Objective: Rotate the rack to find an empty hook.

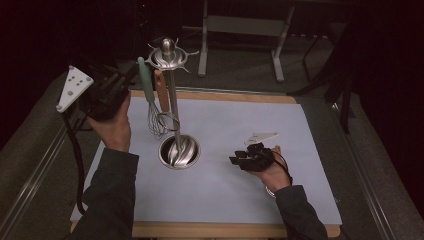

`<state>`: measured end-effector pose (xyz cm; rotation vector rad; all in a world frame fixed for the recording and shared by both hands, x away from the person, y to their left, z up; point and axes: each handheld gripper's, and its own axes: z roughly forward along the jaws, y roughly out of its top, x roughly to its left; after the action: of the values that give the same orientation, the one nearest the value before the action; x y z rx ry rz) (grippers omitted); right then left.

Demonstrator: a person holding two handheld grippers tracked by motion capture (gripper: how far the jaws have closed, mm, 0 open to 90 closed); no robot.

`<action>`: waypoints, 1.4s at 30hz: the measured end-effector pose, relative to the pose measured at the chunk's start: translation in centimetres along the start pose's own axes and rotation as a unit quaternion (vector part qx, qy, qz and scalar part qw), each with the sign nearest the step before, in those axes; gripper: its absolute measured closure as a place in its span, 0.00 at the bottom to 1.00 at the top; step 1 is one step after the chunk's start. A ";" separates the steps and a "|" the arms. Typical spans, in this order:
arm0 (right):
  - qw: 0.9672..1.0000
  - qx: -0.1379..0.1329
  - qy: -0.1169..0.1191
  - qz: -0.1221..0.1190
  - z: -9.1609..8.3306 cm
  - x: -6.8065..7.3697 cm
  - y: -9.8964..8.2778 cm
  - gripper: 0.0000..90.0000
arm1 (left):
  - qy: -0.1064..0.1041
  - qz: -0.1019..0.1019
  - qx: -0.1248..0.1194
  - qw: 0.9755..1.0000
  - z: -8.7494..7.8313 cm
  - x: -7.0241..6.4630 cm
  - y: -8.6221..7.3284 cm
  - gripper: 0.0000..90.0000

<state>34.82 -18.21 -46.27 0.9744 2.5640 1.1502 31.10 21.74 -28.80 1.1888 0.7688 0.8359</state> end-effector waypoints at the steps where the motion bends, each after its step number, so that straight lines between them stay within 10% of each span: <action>1: 1.000 0.000 0.000 0.001 0.0 0.0 0.0 0.71 | 0.001 -0.001 0.003 1.000 0.1 0.1 0.1 1.00; 42: 1.000 0.001 -0.004 0.010 -0.2 -0.6 -0.8 0.71 | 0.007 0.015 0.016 1.000 1.1 0.6 0.9 1.00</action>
<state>34.82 -19.09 -46.80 1.0061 2.5566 1.1464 32.26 21.87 -27.75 1.2265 0.7815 0.8599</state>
